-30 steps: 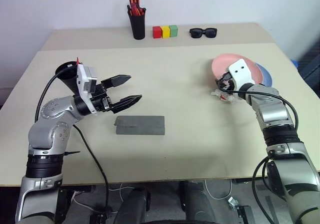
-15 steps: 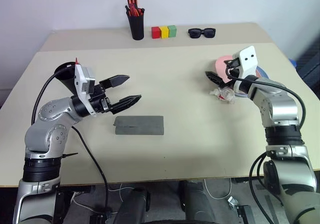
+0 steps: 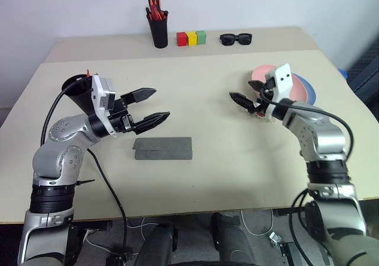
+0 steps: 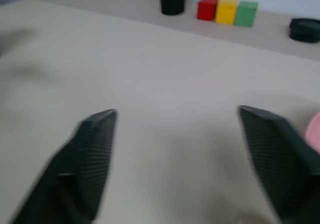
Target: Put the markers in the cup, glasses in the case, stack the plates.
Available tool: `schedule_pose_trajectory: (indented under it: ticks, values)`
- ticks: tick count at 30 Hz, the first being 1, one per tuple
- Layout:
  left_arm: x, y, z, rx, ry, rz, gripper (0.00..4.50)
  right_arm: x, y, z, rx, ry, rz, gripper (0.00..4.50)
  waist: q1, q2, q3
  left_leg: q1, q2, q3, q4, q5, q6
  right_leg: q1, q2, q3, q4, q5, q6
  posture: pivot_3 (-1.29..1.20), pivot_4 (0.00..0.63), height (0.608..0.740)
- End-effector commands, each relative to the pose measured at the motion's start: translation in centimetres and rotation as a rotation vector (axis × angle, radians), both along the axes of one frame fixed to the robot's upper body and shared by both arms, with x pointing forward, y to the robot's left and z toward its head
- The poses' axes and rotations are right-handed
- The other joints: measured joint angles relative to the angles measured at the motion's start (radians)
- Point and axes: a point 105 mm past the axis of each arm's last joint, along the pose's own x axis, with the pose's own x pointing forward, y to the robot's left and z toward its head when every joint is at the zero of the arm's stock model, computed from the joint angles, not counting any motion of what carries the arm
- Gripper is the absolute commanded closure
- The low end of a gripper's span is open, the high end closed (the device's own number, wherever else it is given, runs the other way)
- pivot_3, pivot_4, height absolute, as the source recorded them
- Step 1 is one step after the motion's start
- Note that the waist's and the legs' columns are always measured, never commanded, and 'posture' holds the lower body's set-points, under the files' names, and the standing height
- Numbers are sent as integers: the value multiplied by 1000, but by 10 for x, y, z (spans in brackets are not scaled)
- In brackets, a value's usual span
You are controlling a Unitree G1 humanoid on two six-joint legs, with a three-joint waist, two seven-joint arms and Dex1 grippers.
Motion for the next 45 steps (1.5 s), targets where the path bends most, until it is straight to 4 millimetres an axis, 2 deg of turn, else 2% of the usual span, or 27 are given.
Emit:
schedule_pose_trajectory:
  ticks: [1, 5, 10, 17, 21, 28, 33, 34, 36, 38, 39, 40, 43, 45]
  values:
    - [-3, 0, 9, 1, -44, -3, 0, 16, 0, 1, -16, -28, -42, 2378, 3, 0, 0, 0, 0, 0, 0, 0, 0, 0, 0, 0, 0, 0, 0, 0, 150, 740]
    - [-6, 2, 8, 3, -43, 12, 0, 34, -3, 1, -10, -21, -102, 4456, -2, 0, 0, -1, 0, 0, -1, 0, 0, -1, 0, 0, -1, 0, 0, 0, 150, 740]
    - [-8, 3, 6, 6, -37, 33, 0, 47, -20, -3, -17, 10, -191, 4489, -4, 0, 0, 0, 0, 0, -2, 0, 0, -1, 0, 0, 0, 0, 0, 0, 150, 740]
    - [-9, 4, 4, 12, -40, 42, 0, 49, -45, -19, -51, 57, -292, 4489, -4, 0, 0, -1, 0, 0, -1, 0, 0, -1, 0, 0, 0, 0, 0, 0, 150, 740]
    - [-7, 4, 6, 11, -46, 43, 0, 50, -44, -2, 24, 17, -277, 4489, -7, 0, 0, 0, 0, 0, -1, 0, 0, -1, 0, 0, 0, 0, 0, 0, 150, 740]
    - [-6, 3, 7, 13, -51, 35, 0, 45, -34, 16, 58, -33, -207, 4489, -25, 0, 0, 0, 0, 0, -2, 0, 0, -1, 0, 0, 0, 0, 0, 0, 150, 740]
    - [-8, 6, 6, 13, -48, 42, 0, 23, -30, 24, 111, -43, -66, 4489, -26, 0, 0, 0, 0, 0, -2, 0, 0, -1, 0, 0, 0, 0, 0, 0, 150, 740]
    - [-8, 7, 6, 13, -47, 46, 0, 17, -33, 24, 137, -28, -54, 4248, -24, 0, 0, 0, 0, 0, -2, 0, 0, -1, 0, 0, 0, 0, 0, 0, 150, 740]
    - [-8, 9, 5, 14, -45, 51, 0, 4, -39, 16, 39, -21, -39, 3674, -20, 0, 0, -1, 0, 0, -1, 0, 0, -1, -1, 0, 0, 0, 0, 0, 150, 740]
    - [-9, 9, 4, 12, -42, 52, 0, -9, -44, 4, -84, -5, -27, 2729, -13, 0, 0, -1, -1, 0, -1, 0, 1, -1, -1, 0, 0, 0, 0, 0, 150, 740]
    - [-9, 9, 4, 12, -42, 51, 0, -13, -46, 2, -91, 8, -35, 2231, -11, 0, 0, -1, -1, 0, -1, 0, 1, -1, -1, 0, 0, 0, 0, 0, 150, 740]
    - [-9, 9, 3, 11, -42, 51, 0, -16, -50, 1, -87, 17, -53, 1666, -10, 0, 0, -1, -1, 0, -1, 0, 1, -1, -1, 0, 0, 0, 0, 0, 150, 740]
    - [-8, 7, 2, 12, -41, 46, 0, -20, -62, -12, -224, 23, -103, 117, -16, 0, 0, 0, 0, 1, -1, 0, 1, -1, -1, 0, 1, 0, 0, 0, 150, 740]
    - [-7, 6, 2, 11, -42, 39, 0, -21, -63, -21, -254, 34, -111, 42, -16, 0, 0, 0, 0, 1, -1, 0, 0, -1, -1, 0, 1, 0, 0, 0, 150, 740]
